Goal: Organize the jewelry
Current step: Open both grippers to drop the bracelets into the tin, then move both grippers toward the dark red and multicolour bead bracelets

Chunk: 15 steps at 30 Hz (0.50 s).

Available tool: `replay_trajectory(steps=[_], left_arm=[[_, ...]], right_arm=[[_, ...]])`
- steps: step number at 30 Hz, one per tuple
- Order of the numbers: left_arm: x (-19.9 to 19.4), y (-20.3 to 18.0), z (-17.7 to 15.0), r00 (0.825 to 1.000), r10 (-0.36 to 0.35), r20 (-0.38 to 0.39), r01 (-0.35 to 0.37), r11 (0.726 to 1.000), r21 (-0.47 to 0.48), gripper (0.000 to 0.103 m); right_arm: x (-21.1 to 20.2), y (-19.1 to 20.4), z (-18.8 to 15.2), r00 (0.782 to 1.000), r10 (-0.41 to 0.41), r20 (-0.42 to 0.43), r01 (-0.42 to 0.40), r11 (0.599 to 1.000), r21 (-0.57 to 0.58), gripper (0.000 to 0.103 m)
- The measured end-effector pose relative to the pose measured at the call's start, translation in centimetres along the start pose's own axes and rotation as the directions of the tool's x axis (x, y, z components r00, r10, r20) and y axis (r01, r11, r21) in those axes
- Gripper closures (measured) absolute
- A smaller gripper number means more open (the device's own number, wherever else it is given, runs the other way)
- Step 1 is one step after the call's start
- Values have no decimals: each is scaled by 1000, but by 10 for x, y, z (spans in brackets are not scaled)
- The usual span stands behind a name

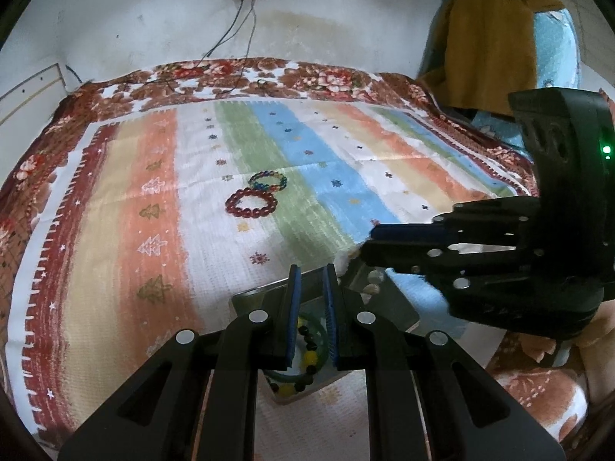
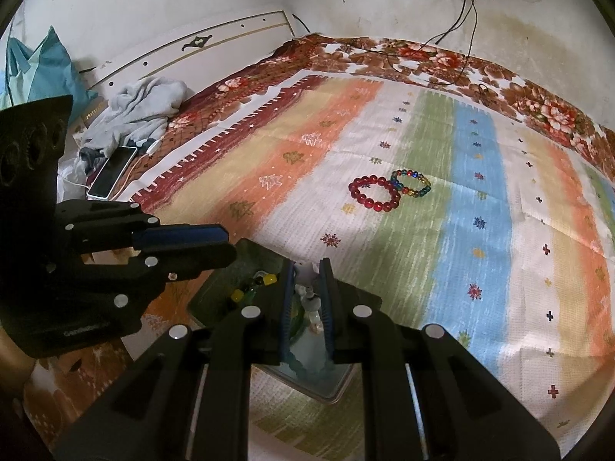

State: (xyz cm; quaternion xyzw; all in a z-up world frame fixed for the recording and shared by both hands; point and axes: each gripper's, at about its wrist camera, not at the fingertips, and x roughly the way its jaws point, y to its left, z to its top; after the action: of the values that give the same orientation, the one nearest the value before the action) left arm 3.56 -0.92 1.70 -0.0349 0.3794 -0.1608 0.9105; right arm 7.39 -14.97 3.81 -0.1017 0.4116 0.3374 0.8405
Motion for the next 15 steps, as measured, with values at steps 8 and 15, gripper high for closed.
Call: replay_trajectory(steps=[8,15], left_arm=[[-1,21,4,999,47,11,-46,997,-66,70],[19,38,20,990,141,-9,-142,989,-35,50]], right_arm=[[4,-8,-1,1000,-6,-16,6,999,37,45],[10,-32,14,996,-94,11,92,989,113,14]])
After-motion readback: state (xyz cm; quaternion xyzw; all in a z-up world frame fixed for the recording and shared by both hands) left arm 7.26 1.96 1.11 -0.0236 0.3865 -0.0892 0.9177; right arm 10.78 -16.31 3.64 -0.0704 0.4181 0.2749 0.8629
